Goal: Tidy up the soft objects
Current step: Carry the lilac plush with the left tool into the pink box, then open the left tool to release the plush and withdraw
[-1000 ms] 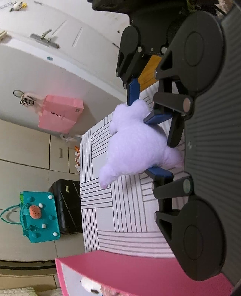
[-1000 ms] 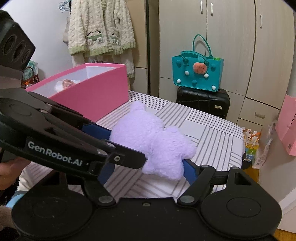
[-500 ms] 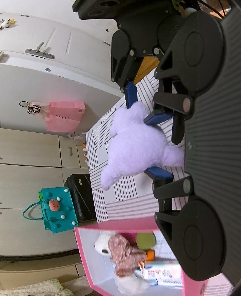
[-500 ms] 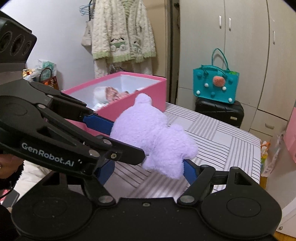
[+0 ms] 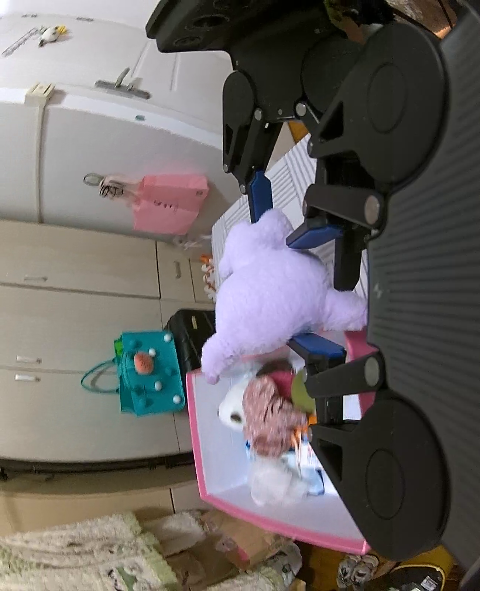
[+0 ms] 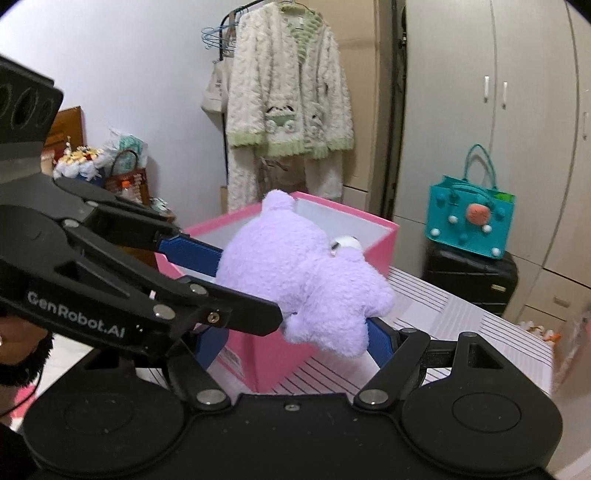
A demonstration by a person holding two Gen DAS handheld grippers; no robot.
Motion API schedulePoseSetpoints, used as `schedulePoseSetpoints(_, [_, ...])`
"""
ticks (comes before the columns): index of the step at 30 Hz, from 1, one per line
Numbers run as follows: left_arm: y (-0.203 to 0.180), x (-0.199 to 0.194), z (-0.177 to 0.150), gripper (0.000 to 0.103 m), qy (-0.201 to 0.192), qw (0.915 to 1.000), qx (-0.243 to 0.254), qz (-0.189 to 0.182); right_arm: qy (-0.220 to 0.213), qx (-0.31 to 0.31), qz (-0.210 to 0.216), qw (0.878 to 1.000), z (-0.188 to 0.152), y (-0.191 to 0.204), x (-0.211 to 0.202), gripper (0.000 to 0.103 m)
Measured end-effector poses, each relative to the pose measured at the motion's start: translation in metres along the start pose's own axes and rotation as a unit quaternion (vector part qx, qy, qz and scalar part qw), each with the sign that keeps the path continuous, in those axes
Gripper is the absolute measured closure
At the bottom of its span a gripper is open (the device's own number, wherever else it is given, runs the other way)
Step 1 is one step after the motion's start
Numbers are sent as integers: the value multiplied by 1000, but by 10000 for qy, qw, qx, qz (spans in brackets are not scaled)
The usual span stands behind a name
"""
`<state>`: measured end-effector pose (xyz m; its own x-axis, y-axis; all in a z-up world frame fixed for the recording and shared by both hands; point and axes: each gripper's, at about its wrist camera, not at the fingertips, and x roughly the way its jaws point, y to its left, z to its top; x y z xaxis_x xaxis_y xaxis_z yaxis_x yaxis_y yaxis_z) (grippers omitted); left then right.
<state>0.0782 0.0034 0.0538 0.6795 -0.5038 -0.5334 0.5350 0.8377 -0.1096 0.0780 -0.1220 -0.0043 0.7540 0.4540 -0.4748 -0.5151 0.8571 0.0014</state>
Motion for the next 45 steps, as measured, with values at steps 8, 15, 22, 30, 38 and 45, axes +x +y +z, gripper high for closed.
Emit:
schedulePoseSetpoints(8, [56,-9,9,54,28,9984,-522,209,20,-56,502,9987,32,10,45,21])
schedulePoseSetpoints(15, [98,8,11,54,243,9943,-1014,239,284,87,622,9976,44,12,83,21])
schedulePoseSetpoints(22, [125,30,2,54,492,9880,-1463,22,659,2,443,9968,43,17,100,21])
schedulePoseSetpoints(30, [138,44,-5,50,587,9850,-1615,139,881,-143,206,9958,43,15,104,21])
schedulePoseSetpoints(38, [139,33,-9,44,520,9853,-1579,382,665,60,219,9975,42,7,79,20])
schedulePoseSetpoints(45, [128,10,5,38,447,9903,-1183,580,463,753,104,9960,46,-16,37,17])
